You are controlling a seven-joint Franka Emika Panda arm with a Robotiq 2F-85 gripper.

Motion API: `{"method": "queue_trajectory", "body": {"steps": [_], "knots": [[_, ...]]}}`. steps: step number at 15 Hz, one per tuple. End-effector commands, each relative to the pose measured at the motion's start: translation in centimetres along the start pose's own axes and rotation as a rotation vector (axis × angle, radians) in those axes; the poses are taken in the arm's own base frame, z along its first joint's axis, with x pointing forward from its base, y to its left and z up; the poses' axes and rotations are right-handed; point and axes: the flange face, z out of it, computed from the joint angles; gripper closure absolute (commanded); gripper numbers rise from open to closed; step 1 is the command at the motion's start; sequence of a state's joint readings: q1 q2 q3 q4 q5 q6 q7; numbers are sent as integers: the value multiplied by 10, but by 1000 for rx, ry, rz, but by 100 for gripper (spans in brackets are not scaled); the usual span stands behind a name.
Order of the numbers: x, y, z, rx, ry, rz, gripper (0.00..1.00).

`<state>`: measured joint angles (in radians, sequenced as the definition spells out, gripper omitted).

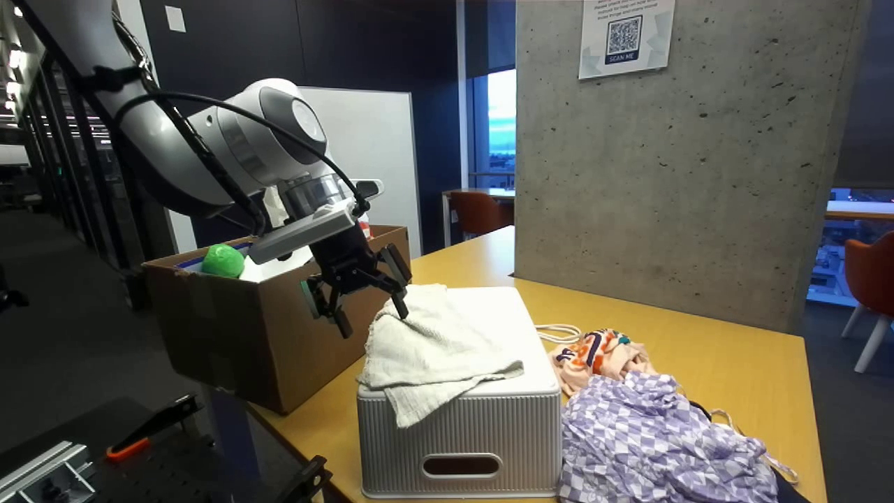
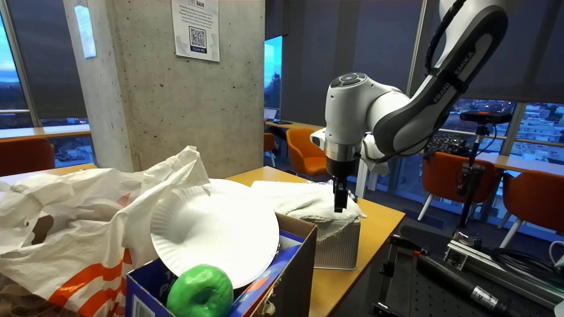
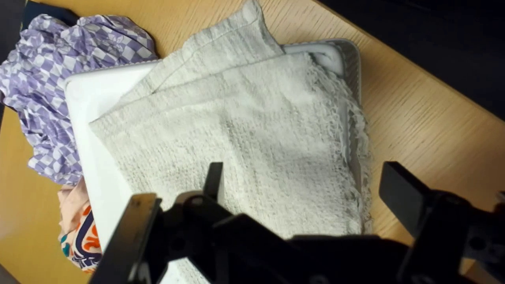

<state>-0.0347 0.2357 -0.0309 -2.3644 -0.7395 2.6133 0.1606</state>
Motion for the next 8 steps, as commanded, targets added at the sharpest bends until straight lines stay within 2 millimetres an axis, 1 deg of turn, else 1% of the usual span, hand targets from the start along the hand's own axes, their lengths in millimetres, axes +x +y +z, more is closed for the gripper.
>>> {"method": "queue_trajectory", "body": {"steps": [1,4,8], "knots": [[24,-4,13,-23,14,2,0],[35,-8,24,-20,8,10,0],[42,-10,38,-20,-6,18,0]]}}
